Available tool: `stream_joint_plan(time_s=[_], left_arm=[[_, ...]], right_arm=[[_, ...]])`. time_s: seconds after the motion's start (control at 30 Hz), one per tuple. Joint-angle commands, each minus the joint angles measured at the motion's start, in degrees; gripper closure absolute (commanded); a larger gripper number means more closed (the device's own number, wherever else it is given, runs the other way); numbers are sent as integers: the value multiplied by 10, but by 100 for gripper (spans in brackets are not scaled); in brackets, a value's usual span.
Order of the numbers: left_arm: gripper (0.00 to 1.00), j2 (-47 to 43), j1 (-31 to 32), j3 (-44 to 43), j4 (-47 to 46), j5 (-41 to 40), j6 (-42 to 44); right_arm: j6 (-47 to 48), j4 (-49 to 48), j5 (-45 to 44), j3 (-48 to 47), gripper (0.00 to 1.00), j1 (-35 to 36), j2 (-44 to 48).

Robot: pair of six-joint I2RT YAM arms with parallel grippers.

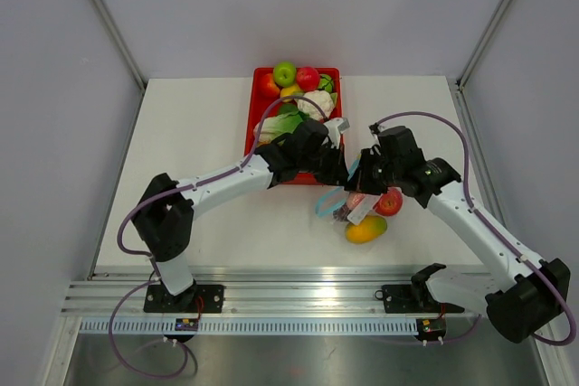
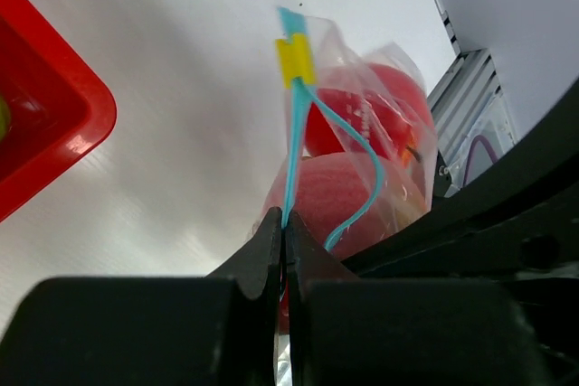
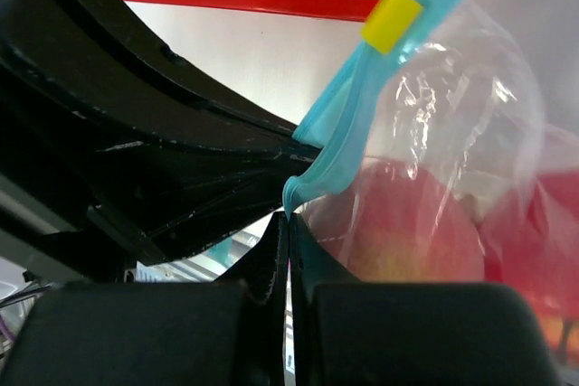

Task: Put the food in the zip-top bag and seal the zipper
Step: Adjust the zipper food storage bag at the center of the board.

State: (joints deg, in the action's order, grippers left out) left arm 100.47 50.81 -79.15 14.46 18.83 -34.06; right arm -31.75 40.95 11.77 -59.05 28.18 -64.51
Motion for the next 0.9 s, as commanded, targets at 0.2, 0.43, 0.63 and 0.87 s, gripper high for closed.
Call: stream_joint_plan(time_s=[0.2, 0.43, 0.63, 0.87], left_arm=[[100, -21, 1, 1, -54, 23, -42], [100, -33, -1, 12, -22, -12, -50], [100, -50, 0, 34, -21, -56, -114], [100, -70, 6, 47, 5, -112, -175]], right_arm=[[18, -23, -19, 8, 100, 2, -6], [34, -9, -21, 10, 80, 4, 21], [33, -10, -5, 3, 57, 3, 28], [36, 14, -14, -26, 48, 4, 34]])
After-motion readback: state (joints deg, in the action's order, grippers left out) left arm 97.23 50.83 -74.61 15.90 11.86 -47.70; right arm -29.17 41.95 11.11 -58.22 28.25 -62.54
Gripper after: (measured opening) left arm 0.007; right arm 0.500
